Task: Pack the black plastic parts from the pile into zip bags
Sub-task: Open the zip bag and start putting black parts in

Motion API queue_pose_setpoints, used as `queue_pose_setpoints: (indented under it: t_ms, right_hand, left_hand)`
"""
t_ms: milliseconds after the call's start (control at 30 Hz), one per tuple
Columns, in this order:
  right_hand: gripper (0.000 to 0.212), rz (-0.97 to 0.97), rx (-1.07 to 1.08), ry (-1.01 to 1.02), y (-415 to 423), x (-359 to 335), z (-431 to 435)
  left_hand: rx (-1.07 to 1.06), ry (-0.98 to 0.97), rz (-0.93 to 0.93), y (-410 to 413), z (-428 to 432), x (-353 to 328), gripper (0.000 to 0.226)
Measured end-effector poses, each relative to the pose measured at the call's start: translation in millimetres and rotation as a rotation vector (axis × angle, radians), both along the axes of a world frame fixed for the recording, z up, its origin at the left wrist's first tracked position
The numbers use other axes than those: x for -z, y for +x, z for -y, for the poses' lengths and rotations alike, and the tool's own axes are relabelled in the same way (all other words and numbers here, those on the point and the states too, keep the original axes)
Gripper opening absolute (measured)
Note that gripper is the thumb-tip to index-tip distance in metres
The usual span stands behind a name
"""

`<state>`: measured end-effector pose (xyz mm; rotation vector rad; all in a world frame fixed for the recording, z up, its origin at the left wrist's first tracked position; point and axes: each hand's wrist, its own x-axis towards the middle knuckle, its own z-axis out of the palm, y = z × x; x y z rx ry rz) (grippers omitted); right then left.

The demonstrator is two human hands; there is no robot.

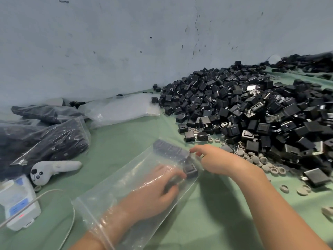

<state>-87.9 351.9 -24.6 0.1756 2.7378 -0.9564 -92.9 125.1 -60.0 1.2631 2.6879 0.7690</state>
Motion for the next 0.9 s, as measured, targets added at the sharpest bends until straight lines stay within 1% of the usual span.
queue_pose_setpoints:
  t_ms: [67, 167, 333, 467, 567, 733, 800, 900]
  right_hand:
    - [0.061, -0.002, 0.002, -0.005, 0, 0, 0]
    - [0.065, 0.006, 0.004, 0.015, 0, 1, 1]
    - [0.071, 0.022, -0.033, 0.061, 1, 3, 0]
    - [0.065, 0.012, -0.057, 0.062, 1, 4, 0]
    - [0.063, 0.01, -0.064, 0.05, 1, 5, -1]
    - [0.066, 0.017, -0.084, 0.032, 0, 5, -4]
    - [0.066, 0.016, -0.1, 0.068, 1, 3, -3]
    - [0.067, 0.032, -0.116, 0.1, 2, 2, -2]
  left_hand:
    - [0.011, -0.021, 0.048, 0, -3, -2, 0.041]
    - [0.037, -0.03, 0.062, 2, -7, -4, 0.049]
    - [0.052, -0.025, 0.108, 6, -8, -4, 0.047]
    - [-0.019, 0.012, 0.074, 8, -8, -4, 0.042]
    - [-0.009, 0.032, 0.07, 7, -8, -3, 0.047]
    - [0.069, 0.031, 0.117, 3, -7, 0, 0.055]
    - [0.096, -0.034, 0.078, -1, -7, 2, 0.056]
    - [0.096, -0.13, -0.038, -5, -10, 3, 0.062]
